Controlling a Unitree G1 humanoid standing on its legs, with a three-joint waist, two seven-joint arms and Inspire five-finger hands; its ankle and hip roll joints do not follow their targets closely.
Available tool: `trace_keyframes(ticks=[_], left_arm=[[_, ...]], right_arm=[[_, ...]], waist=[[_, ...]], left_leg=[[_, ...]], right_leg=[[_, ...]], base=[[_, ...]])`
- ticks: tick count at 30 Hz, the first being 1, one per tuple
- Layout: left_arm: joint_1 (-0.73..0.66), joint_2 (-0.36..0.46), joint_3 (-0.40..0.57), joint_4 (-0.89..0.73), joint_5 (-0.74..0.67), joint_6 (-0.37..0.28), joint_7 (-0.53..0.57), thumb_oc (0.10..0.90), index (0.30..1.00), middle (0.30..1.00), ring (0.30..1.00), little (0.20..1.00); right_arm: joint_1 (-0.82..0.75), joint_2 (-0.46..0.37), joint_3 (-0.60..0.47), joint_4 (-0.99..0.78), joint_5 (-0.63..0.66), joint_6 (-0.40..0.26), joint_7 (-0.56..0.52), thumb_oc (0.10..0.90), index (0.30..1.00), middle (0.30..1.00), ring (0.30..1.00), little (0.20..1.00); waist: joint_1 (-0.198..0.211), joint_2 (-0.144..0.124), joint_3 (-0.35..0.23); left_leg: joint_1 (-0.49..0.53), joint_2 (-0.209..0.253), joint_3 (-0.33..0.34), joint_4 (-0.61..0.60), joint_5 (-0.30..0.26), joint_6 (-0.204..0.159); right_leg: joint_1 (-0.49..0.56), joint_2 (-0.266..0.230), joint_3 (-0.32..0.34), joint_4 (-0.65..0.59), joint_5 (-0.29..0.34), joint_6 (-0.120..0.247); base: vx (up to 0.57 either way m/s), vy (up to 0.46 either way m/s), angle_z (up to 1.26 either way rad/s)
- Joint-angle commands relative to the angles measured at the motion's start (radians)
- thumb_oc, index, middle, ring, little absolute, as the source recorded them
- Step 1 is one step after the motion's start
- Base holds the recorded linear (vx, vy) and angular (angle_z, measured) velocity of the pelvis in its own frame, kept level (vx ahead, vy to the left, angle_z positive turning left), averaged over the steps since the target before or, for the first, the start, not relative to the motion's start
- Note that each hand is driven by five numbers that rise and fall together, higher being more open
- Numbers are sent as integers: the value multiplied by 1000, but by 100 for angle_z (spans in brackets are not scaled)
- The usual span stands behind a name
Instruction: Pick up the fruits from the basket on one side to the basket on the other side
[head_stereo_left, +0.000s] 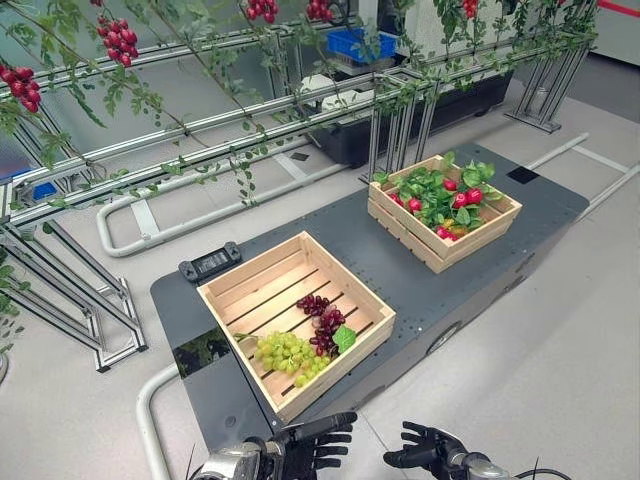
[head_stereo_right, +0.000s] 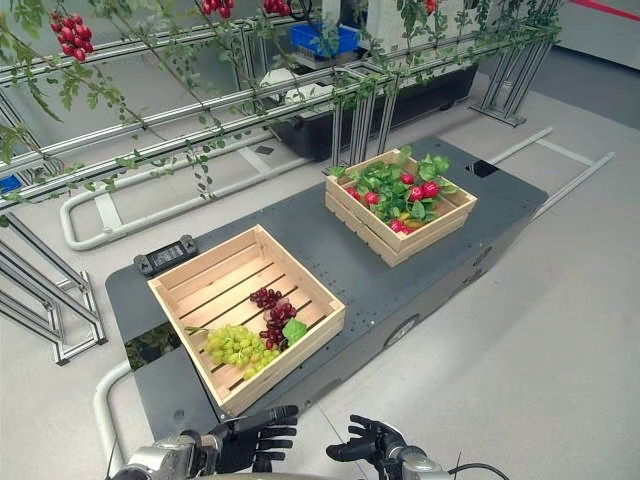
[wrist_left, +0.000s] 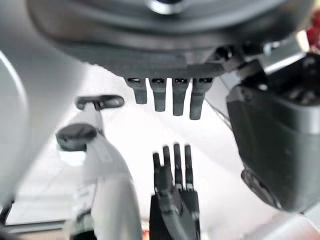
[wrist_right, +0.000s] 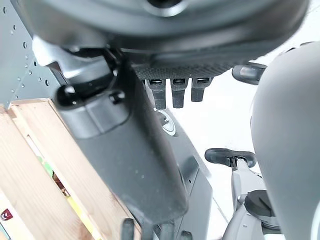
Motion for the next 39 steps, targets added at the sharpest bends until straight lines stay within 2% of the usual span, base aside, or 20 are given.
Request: trace_keyframes(ticks=[1, 3, 4, 8, 13, 16, 18, 19, 21, 23, 26, 29, 34, 35, 36, 39], left_arm=[[-103, -20, -20, -41, -156, 4, -98, 800, 900, 900, 900, 900], [-100, -31, -8, -93, -208, 47, -68, 800, 900, 900, 900, 900], [-101, -33, -9, -95, -212, 48, -70, 800, 900, 900, 900, 900], [-102, -42, -4, -142, -249, 28, -108, 800, 900, 900, 900, 900], [-110, -15, -38, -259, -202, -6, -212, 800, 900, 900, 900, 900], [-131, 15, -49, -390, -218, -24, -176, 800, 900, 900, 900, 900], [-140, 47, -50, -470, -174, -86, -95, 800, 900, 900, 900, 900], [-153, 87, -51, -543, -144, -127, -9, 800, 900, 900, 900, 900], [-164, 132, -25, -619, -100, -177, 86, 800, 900, 900, 900, 900], [-171, 176, 25, -694, -9, -219, 169, 800, 900, 900, 900, 900], [-178, 271, 98, -767, 200, -308, 289, 800, 900, 900, 900, 900], [-180, 312, 156, -794, 319, -344, 359, 800, 900, 900, 900, 900], [-190, 400, 182, -768, 551, -407, 491, 800, 900, 900, 900, 900], [-191, 405, 182, -766, 563, -408, 501, 800, 900, 900, 900, 900], [-195, 441, 184, -757, 644, -420, 562, 800, 900, 900, 900, 900], [-214, 488, 180, -736, 725, -417, 650, 800, 900, 900, 900, 900]], right_arm=[[-59, -12, 8, -38, 50, -15, -28, 800, 900, 900, 900, 900], [-56, -7, 9, -43, 52, -8, -33, 800, 900, 900, 900, 900], [-56, -6, 9, -42, 53, -8, -33, 800, 900, 900, 900, 900], [-54, 1, 8, -39, 50, -10, -34, 800, 900, 900, 900, 900], [-47, -5, 16, -48, 52, -6, -32, 800, 900, 900, 900, 900], [-45, -11, 19, -55, 57, -4, -35, 800, 900, 900, 900, 900], [-42, -16, 20, -55, 59, -4, -32, 800, 900, 900, 900, 900], [-34, -20, 20, -66, 61, 2, -34, 800, 900, 900, 900, 900], [-20, -26, 17, -74, 59, -1, -35, 800, 900, 900, 900, 900], [-1, -31, 11, -81, 53, -11, -34, 800, 900, 900, 900, 900], [28, -47, -5, -96, 51, -15, -25, 800, 900, 900, 900, 900], [52, -53, -18, -99, 53, -21, -22, 800, 900, 900, 900, 900], [92, -61, -37, -117, 65, -48, -36, 800, 900, 900, 900, 900], [94, -61, -38, -118, 65, -49, -38, 800, 900, 900, 900, 900], [112, -71, -43, -131, 65, -70, -43, 800, 900, 900, 900, 900], [132, -81, -51, -143, 57, -93, -47, 800, 900, 900, 900, 900]], waist=[[22, 11, 17], [25, 9, 14], [25, 8, 13], [28, 6, 8], [30, 7, 2], [30, 12, 0], [32, 14, -1], [33, 16, -4], [36, 17, -5], [39, 18, -6], [43, 17, -6], [43, 14, -6], [26, 7, 9], [24, 7, 10], [14, 8, 20], [-1, 11, 39]], left_leg=[[80, -12, 9, 9, -119, -10], [81, -12, 6, 9, -121, -11], [81, -11, 6, 9, -121, -10], [80, -10, 4, 9, -123, -10], [78, -12, -1, 9, -123, -9], [79, -14, -6, 9, -125, -7], [79, -13, -7, 9, -126, -7], [79, -14, -11, 9, -126, -6], [78, -15, -15, 9, -125, -6], [75, -15, -19, 9, -125, -7], [67, -18, -31, 9, -126, -8], [62, -21, -32, 9, -126, -9], [56, -20, -28, 9, -122, -9], [56, -21, -27, 9, -122, -9], [52, -20, -18, 9, -120, -8], [44, -20, -10, 9, -114, -6]], right_leg=[[-58, -22, 26, 20, 62, -1], [-55, -22, 28, 16, 62, -2], [-55, -22, 28, 15, 63, -2], [-54, -21, 28, 14, 62, -3], [-52, -19, 27, 12, 61, -3], [-51, -19, 28, 10, 62, -2], [-51, -18, 29, 11, 60, -3], [-49, -17, 30, 10, 60, -2], [-47, -17, 30, 7, 61, -2], [-46, -16, 30, 5, 60, -4], [-48, -13, 29, 2, 60, -6], [-51, -12, 29, 2, 58, -7], [-60, -2, 32, 5, 58, -10], [-61, -1, 33, 7, 58, -10], [-76, 2, 37, 23, 49, -12], [-101, 7, 48, 50, 38, -13]], base=[[34, -6, -2], [16, -8, 0], [0, 0, 0], [0, 0, 0], [0, 0, 0], [0, 0, 0], [0, 0, 0], [0, 0, 0], [0, 0, 0], [0, 0, 0], [37, 11, 1], [48, 10, 1], [60, 9, 3], [65, 37, 1], [44, 36, 0], [34, 50, -2]])
